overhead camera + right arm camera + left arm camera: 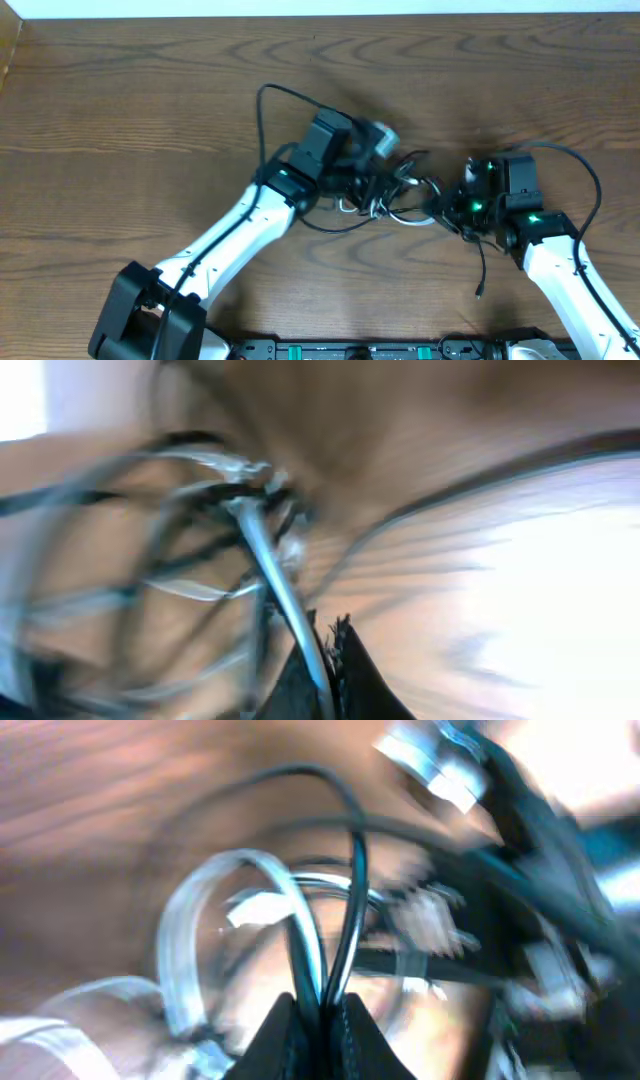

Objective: Untangle cables

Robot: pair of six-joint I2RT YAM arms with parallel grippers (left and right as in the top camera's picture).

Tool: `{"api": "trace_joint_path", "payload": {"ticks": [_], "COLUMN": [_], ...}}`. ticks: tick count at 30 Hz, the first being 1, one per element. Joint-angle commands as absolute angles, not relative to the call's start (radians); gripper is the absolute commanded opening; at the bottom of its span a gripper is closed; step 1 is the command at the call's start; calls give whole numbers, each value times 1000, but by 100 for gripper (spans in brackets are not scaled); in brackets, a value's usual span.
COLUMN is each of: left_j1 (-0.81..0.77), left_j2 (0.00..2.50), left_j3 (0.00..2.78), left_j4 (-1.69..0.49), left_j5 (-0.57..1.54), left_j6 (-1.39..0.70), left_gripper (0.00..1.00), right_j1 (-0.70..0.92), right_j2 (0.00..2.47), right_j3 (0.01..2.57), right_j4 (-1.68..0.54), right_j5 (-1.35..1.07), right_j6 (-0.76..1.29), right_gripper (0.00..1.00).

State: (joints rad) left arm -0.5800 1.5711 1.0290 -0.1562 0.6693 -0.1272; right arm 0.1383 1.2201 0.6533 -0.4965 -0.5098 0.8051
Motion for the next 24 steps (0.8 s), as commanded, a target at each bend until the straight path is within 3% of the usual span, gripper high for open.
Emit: {"api": "trace_joint_path", "payload": {"ticks": [1,5,9,13,15,19,24], "left_j1": [-464,-354,-327,-334,-342,-358,-361], "left_j2": [1576,1576,1576,1576,1576,1576,1576], "left_j3": [1038,1038,1038,1038,1038,1038,1038], "left_j4": [-152,-160,-204,-239,-244,-242,-171], "left_j5": [427,403,408,412,427,520,821], "left_j6": [-336,-420,-424,-424,-413,-316,-215], "left_gripper": [7,8,7,8,7,8,7], "right_j1": [95,57,50,50,50,52,72], "right_j2": [1224,1224,1224,1224,1224,1224,1224], "right_j3": [649,649,650,650,650,650,650], "right_j4": [-607,-683,-644,-577,-542,-441,-337], "right_j5": [-177,-1,24,-45,-67,-252,-452], "right_j6": [635,603,560,559,560,536,421], "right_gripper": [1,1,4,39,49,63,70]}}
